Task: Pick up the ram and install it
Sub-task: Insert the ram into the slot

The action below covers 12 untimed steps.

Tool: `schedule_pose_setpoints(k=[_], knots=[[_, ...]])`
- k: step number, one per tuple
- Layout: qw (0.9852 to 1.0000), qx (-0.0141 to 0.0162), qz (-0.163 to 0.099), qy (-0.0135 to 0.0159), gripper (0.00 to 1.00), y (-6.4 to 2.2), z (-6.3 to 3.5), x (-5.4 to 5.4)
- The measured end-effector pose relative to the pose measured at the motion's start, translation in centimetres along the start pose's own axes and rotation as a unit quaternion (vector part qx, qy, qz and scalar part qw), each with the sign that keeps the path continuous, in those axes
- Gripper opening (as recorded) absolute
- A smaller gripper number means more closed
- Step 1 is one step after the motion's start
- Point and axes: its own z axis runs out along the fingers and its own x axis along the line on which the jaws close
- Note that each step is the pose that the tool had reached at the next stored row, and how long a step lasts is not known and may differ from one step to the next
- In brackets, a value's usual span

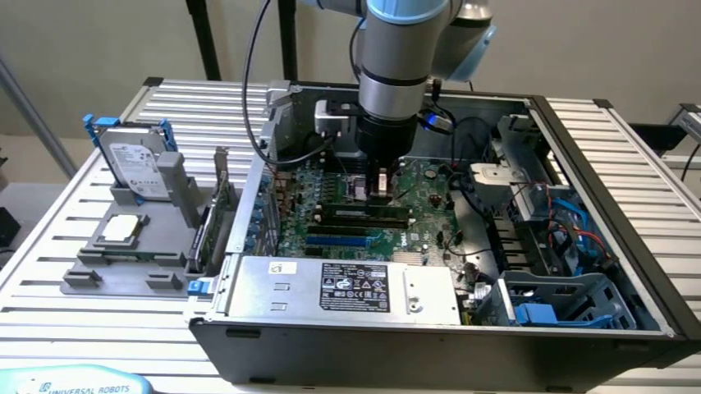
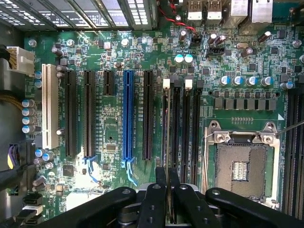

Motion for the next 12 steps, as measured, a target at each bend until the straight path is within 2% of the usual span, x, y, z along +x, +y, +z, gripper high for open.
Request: schedule_pose_setpoints(k=[5, 12], knots=[[1.0000, 0.0014, 0.000, 0.0017, 0.14, 0.06, 0.08, 0.00], [1.0000, 0.0036, 0.000, 0.0019, 0.14, 0.15, 0.27, -0.01]])
